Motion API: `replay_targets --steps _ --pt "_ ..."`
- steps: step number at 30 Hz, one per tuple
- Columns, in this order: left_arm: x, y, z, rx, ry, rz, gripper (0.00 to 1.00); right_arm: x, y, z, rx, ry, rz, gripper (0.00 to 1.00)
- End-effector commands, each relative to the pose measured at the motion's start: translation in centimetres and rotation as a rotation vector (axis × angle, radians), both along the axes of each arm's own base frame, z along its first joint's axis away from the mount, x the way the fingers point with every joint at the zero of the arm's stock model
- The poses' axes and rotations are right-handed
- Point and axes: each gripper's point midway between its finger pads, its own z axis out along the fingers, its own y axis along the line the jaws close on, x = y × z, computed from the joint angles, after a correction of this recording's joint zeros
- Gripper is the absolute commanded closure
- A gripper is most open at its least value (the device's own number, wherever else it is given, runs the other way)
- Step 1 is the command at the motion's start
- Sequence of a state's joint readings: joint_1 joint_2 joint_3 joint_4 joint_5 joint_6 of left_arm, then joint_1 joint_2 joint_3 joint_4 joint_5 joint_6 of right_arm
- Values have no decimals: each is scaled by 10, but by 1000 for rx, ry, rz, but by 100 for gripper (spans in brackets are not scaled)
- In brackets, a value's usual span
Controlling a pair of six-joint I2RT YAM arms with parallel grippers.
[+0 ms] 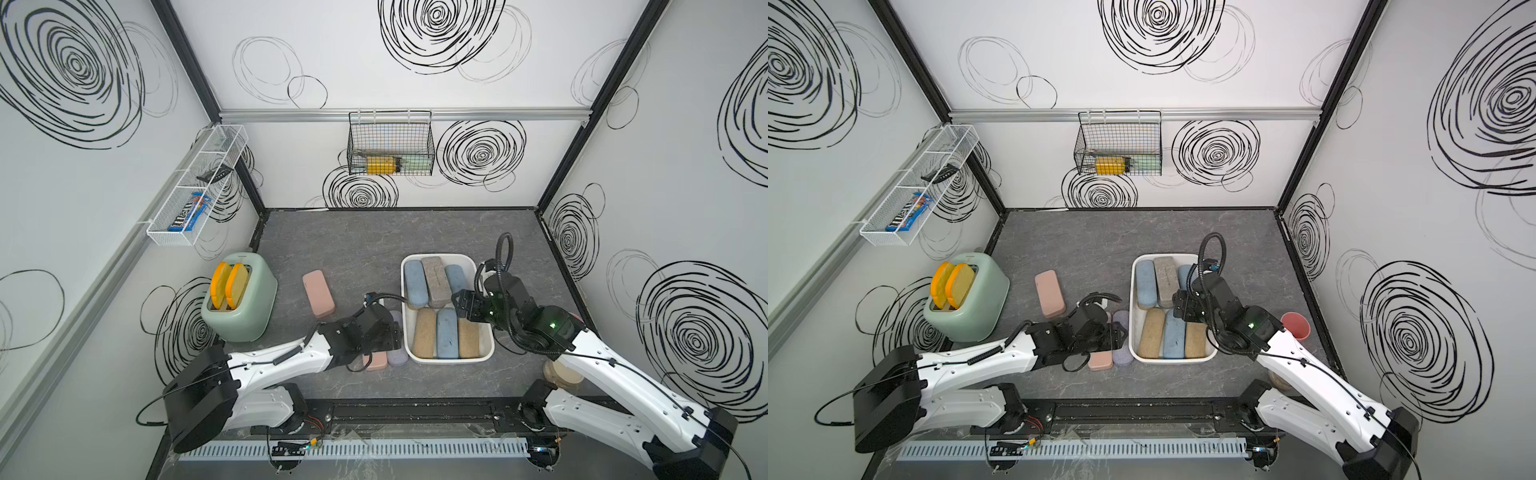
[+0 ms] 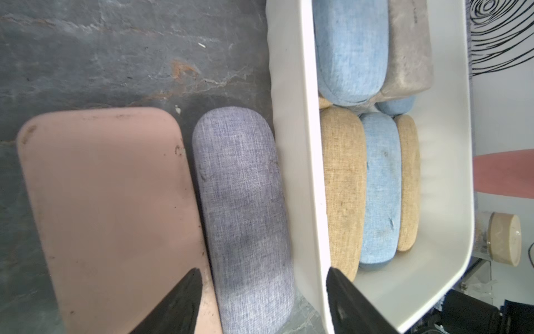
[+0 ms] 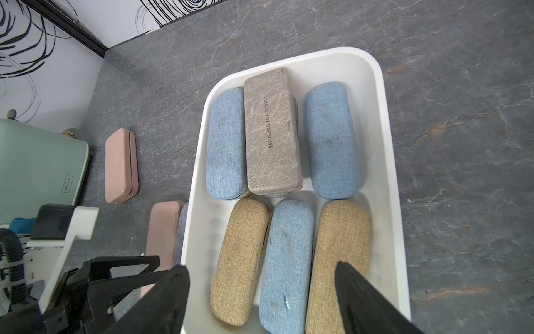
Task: Put the glasses cases into the storage boxes
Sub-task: Pick up the glasses case at the center of the board.
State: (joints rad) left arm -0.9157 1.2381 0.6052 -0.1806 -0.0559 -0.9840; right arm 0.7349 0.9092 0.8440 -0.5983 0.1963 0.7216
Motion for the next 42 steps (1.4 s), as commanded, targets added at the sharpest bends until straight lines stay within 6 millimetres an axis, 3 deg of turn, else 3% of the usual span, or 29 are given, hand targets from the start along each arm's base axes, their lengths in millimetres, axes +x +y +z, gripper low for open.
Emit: replay_targets --steps 1,8,14,23,25,31,37,42 --pt "10 -11 8 -51 -18 16 31 -3 -3 -3 -3 1 -11 17" --pt "14 -9 -8 -30 23 36 33 -4 -7 0 -6 -4 -18 19" --pt "16 18 -21 44 40 92 37 -6 -8 3 0 -11 -15 19" --pt "22 58 -22 108 30 147 38 -4 -7 10 4 -27 -13 19" --pt "24 55 -14 88 9 145 38 -4 -6 11 8 -29 -12 19" --pt "18 19 19 -29 -25 85 37 -3 -6 10 2 -22 -13 19" --pt "1 -8 10 -51 0 35 38 -3 -5 12 11 -27 -11 19" --pt "5 -16 1 -21 6 21 43 -4 -5 12 16 -25 -12 20"
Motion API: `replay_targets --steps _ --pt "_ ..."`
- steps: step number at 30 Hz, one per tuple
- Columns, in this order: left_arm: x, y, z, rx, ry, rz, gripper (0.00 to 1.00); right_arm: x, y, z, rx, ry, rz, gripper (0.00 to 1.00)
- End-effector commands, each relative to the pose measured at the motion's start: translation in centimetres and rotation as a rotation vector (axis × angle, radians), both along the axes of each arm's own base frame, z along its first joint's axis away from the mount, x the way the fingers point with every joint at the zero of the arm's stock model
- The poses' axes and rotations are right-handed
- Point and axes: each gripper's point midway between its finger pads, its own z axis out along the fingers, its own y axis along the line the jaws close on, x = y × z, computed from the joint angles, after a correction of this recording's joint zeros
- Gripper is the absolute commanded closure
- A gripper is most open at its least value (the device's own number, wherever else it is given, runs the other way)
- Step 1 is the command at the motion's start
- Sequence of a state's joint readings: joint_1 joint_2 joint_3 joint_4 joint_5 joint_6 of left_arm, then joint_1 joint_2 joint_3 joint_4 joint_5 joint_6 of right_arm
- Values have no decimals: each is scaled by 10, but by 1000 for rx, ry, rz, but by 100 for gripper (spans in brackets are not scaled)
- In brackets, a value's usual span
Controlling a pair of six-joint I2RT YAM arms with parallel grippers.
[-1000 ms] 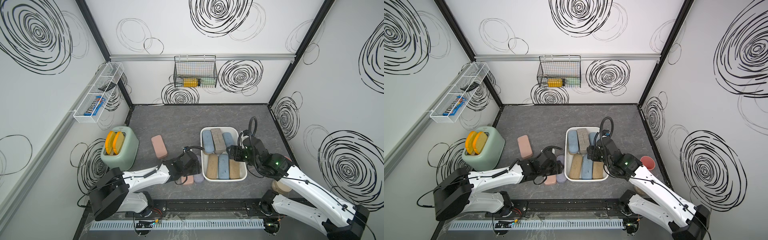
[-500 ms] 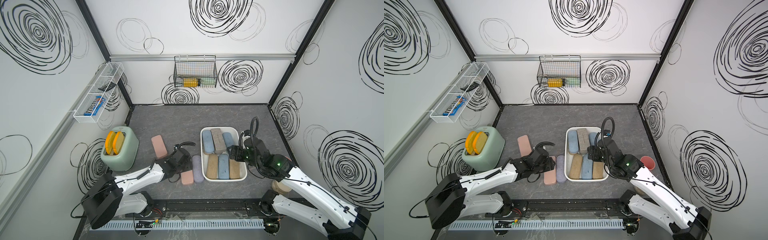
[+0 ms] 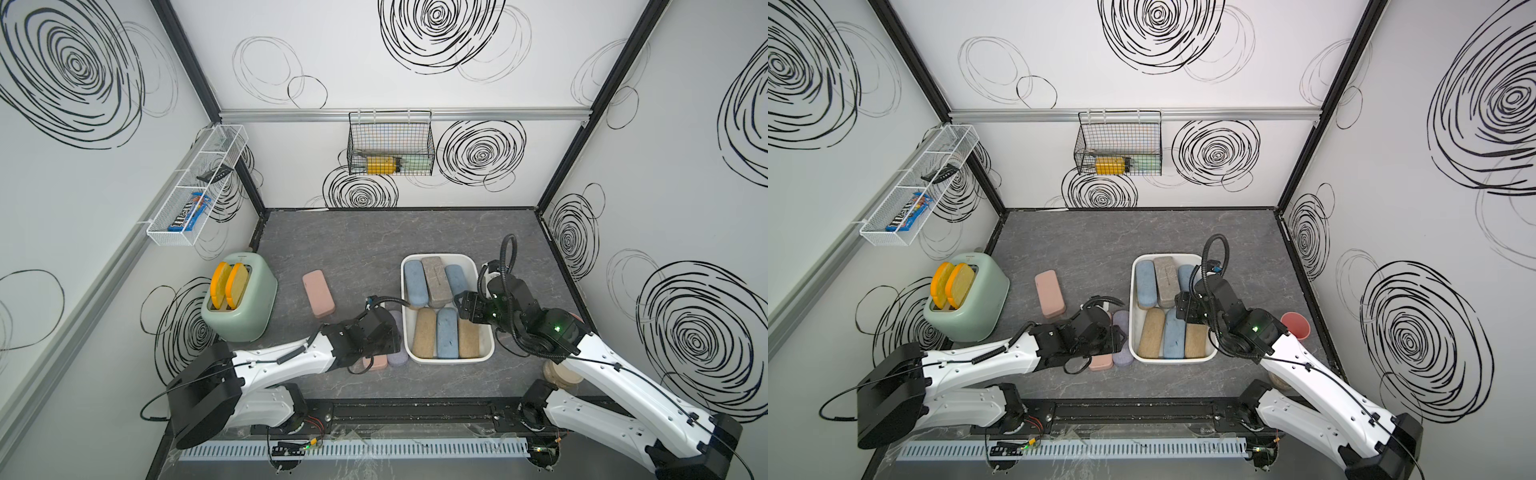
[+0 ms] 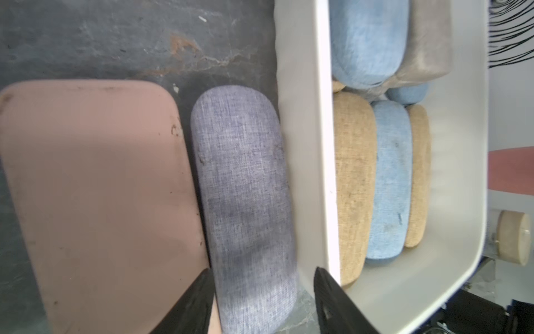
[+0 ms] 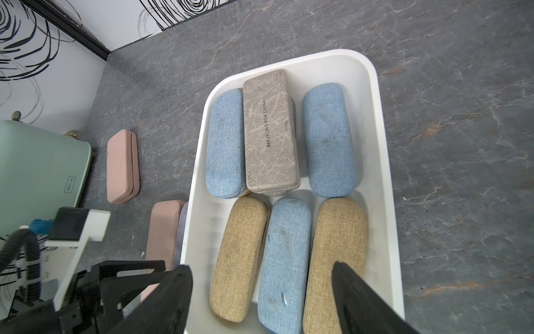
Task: Put the glasses cases into the storage boxes
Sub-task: Pick up the glasses case at the center of the board.
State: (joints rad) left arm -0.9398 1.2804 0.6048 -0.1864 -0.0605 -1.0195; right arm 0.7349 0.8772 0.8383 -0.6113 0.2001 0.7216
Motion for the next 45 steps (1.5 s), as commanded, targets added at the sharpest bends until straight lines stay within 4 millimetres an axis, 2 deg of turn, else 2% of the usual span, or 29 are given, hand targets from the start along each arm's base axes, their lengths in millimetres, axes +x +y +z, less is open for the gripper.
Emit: replay_targets --steps 1,8,13,18,25,29,33,40,43,45 --pt "14 -16 15 -43 -36 11 43 -1 -1 8 13 -13 -9 20" --pt "19 -30 19 -34 -45 -20 44 -4 -5 7 9 -18 -15 20" --pt "19 -30 10 27 -33 -33 30 -3 -5 6 5 -18 -13 20" --pt "23 -17 0 133 -47 -21 24 -5 -7 4 8 -19 -14 20" --pt "32 -20 -2 217 -67 -60 12 -6 -9 5 7 -23 -18 20" --pt "34 -21 -8 222 -62 -65 15 -6 -11 8 10 -35 -25 20" --pt "35 -18 -23 263 -32 -62 24 -6 -12 12 20 -45 -27 20" --pt "38 -20 -32 288 -24 -65 27 -5 -20 8 9 -65 -57 19" --pt "41 -20 -25 275 -42 -56 33 -2 -40 -4 -25 -30 -138 15" --pt "45 -19 -19 266 -56 -50 39 4 -56 -20 -51 18 -180 14"
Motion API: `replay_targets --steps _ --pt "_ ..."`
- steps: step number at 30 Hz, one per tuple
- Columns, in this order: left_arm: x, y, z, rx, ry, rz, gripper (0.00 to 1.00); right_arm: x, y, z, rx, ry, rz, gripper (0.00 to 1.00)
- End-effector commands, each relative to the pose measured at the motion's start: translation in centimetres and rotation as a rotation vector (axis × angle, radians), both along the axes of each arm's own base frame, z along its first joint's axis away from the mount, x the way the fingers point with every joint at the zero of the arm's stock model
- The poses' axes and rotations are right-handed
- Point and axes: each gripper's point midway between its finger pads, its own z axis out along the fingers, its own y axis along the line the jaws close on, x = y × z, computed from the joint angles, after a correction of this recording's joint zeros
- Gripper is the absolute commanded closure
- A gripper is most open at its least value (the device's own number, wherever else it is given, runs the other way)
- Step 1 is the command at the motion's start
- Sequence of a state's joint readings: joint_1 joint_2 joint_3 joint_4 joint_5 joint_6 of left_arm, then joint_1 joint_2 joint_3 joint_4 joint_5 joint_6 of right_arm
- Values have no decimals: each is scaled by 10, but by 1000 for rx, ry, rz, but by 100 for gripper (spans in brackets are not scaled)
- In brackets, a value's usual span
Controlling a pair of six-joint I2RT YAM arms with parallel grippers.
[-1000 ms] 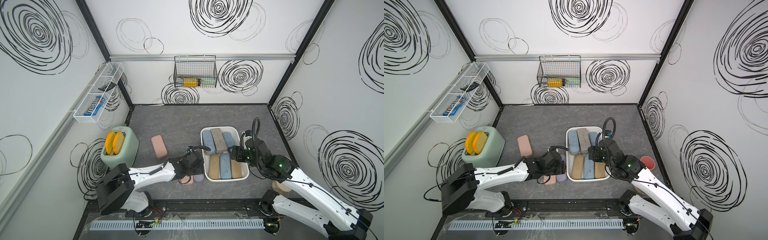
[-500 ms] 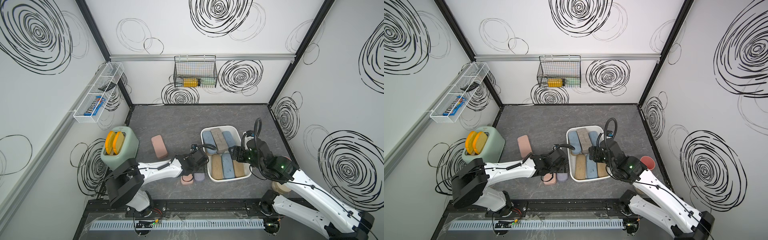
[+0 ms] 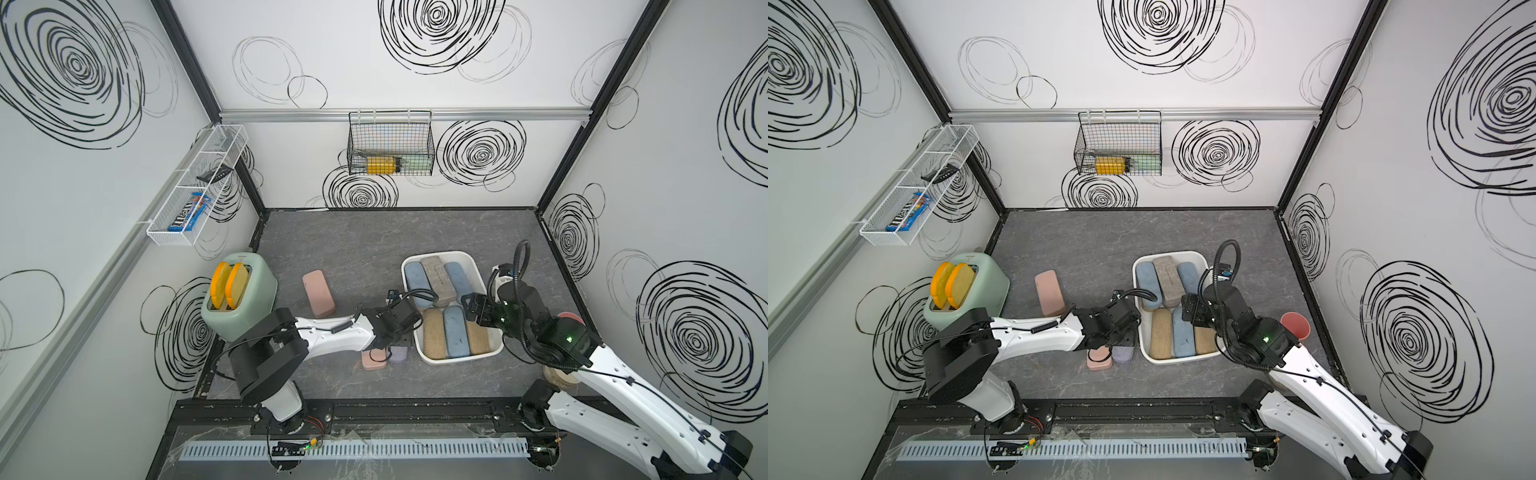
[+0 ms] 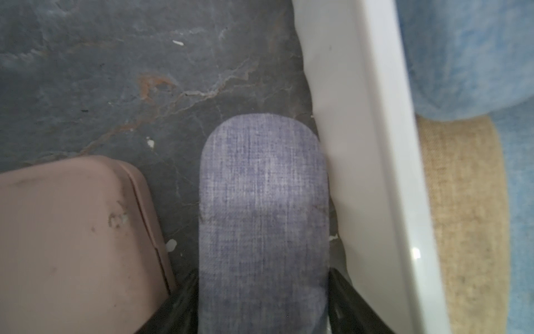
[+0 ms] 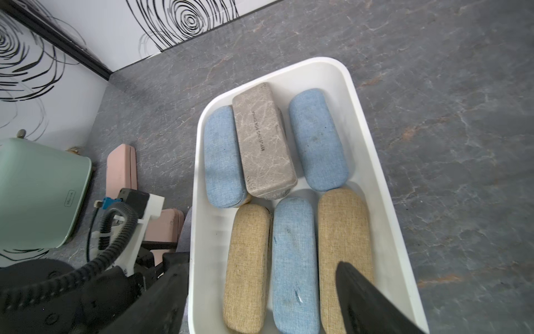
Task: Put the glasses cases into the storage boxes
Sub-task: Pick up the glasses case at the center of the board, then adjust the storage box at the center of the board.
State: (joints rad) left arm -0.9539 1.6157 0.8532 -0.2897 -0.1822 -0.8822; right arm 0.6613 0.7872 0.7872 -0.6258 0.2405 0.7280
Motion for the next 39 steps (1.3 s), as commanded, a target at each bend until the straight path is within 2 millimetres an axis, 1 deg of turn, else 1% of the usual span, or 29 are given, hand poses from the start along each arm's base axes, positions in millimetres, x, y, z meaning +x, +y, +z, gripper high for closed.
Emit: replay_targets --steps 1,3,5,7,10,12,15,17,19,21,24,26,30,32,34,36,38,39 --pt "12 2 13 -6 -43 18 42 6 -32 -28 -52 85 -91 13" --pt "16 4 15 -7 -48 25 46 11 -48 -39 -47 125 -129 7" --pt "18 6 19 -15 -50 31 51 17 -52 -42 -24 133 -130 1" --pt "20 6 28 -37 -63 36 53 21 -63 -51 -40 174 -172 1" --pt "22 8 46 -77 -88 52 54 25 -68 -68 -32 223 -195 1" --pt "23 9 59 -110 -105 60 54 28 -66 -77 23 238 -191 0" --pt "23 7 84 -169 -137 63 54 27 -55 -86 81 228 -137 1" --pt "24 5 99 -206 -159 64 55 25 -50 -91 106 225 -116 1" --pt "26 3 114 -240 -181 66 55 21 -50 -97 113 237 -118 2" --pt "28 0 126 -269 -196 64 55 18 -47 -100 129 252 -111 2" --pt "34 -5 142 -299 -216 57 55 12 -35 -97 185 263 -78 4" --pt "40 -8 148 -300 -225 55 55 8 -25 -92 209 256 -53 5" --pt "53 -19 157 -305 -231 42 54 0 -6 -77 227 217 -16 5" --pt "58 -27 161 -309 -230 34 54 -4 -1 -73 243 215 -9 5" --pt "64 -36 166 -322 -231 29 53 -6 -4 -69 239 211 -23 6" --pt "70 -46 169 -333 -231 23 53 -6 -18 -65 186 196 -79 6" --pt "74 -60 171 -332 -231 5 52 -6 -35 -53 138 172 -144 5" --pt "77 -69 172 -331 -229 -6 52 -5 -41 -43 128 157 -169 5"
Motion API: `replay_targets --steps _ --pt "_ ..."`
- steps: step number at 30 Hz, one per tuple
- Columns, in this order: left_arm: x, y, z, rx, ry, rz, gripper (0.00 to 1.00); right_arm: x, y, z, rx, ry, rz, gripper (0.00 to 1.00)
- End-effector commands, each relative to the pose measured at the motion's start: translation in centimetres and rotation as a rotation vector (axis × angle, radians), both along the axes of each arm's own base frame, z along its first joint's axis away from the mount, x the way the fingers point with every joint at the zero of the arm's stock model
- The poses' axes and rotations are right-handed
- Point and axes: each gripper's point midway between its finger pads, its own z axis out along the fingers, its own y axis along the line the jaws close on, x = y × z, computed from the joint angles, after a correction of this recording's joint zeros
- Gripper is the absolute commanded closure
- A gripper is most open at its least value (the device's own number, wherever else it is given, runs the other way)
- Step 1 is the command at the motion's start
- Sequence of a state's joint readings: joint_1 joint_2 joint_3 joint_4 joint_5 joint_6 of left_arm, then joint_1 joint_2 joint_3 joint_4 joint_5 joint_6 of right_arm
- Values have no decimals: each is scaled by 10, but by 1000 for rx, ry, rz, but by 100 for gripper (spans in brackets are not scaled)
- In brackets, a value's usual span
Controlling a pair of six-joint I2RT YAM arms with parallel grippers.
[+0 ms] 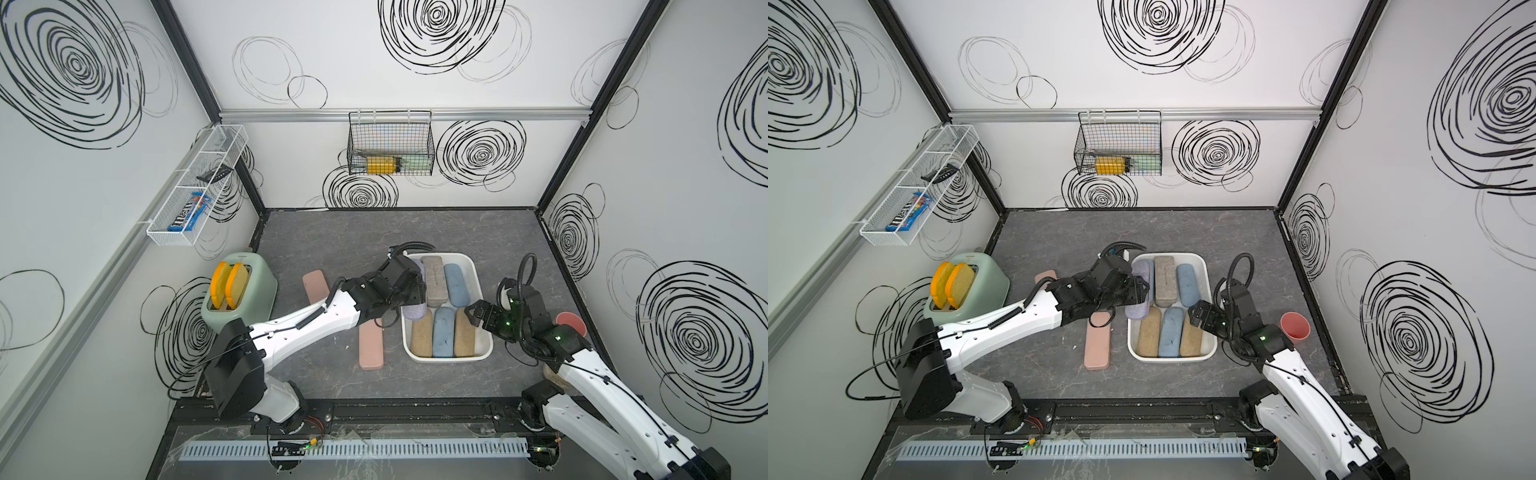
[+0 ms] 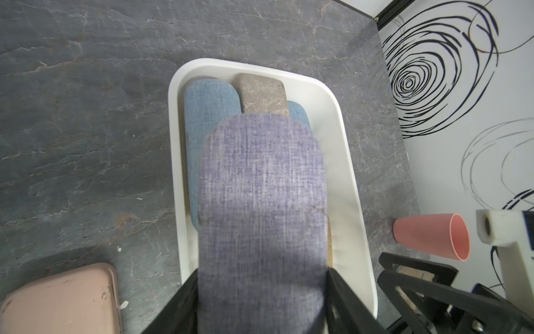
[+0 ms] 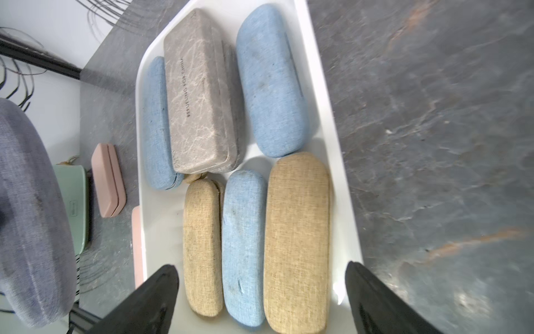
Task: Put the glasses cases into the storage boxes
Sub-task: Adjust the storage box at the center of the board, then place the glasses case in the storage box.
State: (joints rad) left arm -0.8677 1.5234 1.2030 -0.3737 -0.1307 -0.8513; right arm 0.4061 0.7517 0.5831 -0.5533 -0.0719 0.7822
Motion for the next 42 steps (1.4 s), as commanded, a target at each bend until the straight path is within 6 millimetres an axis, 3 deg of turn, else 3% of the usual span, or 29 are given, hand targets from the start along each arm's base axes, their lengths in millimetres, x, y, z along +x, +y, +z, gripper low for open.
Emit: replay_targets --steps 1,6,8,14,17,24,36,42 --pt "12 -32 18 -30 -35 -48 52 2 -28 34 -63 -51 -127 5" --pt "22 -83 21 -10 -34 -101 50 -1 -57 80 -49 -123 -238 5" --pt "28 -99 12 -3 -19 -106 50 -2 -61 94 -30 -153 -253 5" --pt "57 -143 -21 4 33 -96 49 -8 -55 107 25 -169 -229 6" --pt "70 -160 -29 40 28 -90 48 -13 -56 109 34 -185 -226 5" --pt "86 -159 -55 50 71 -2 48 -12 -53 106 34 -203 -198 5" --pt "92 -133 -63 63 78 98 49 -12 -45 110 43 -226 -142 5" --pt "102 -136 -73 73 93 91 44 -10 -38 111 59 -228 -105 5"
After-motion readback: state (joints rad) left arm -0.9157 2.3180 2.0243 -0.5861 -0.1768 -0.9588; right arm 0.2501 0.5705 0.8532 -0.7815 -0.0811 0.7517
